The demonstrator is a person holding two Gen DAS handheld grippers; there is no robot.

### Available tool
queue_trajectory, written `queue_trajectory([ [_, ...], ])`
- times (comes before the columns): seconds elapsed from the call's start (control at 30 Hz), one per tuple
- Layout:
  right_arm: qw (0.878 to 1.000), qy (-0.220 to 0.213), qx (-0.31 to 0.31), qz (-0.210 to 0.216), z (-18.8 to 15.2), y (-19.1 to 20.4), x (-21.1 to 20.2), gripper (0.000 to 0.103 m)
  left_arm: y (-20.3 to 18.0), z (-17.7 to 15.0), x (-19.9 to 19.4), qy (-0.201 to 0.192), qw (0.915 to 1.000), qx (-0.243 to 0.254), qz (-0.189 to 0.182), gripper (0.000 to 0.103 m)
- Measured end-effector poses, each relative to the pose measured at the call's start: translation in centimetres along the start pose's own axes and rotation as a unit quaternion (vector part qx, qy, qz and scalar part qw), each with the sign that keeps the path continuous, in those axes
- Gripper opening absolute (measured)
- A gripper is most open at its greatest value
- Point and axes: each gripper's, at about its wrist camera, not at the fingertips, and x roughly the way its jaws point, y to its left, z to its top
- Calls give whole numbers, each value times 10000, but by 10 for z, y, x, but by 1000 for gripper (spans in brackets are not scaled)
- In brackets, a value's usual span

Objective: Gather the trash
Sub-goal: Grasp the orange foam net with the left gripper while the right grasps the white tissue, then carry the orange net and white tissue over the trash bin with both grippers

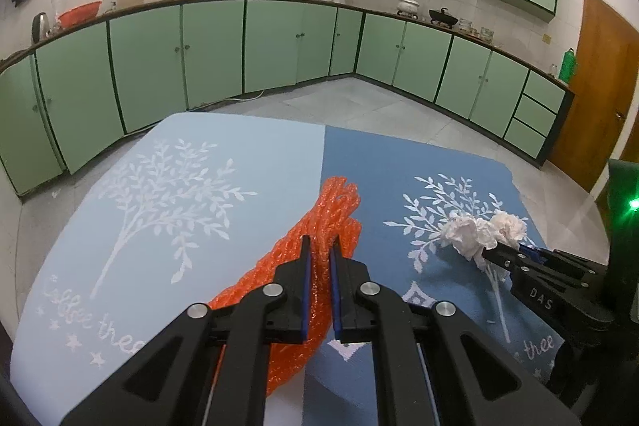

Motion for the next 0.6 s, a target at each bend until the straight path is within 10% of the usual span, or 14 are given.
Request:
queue_trajectory([
  [0.6, 9969, -740, 201, 187, -9, -17, -115, 14, -44, 1, -66, -267, 9980, 327, -468, 8],
])
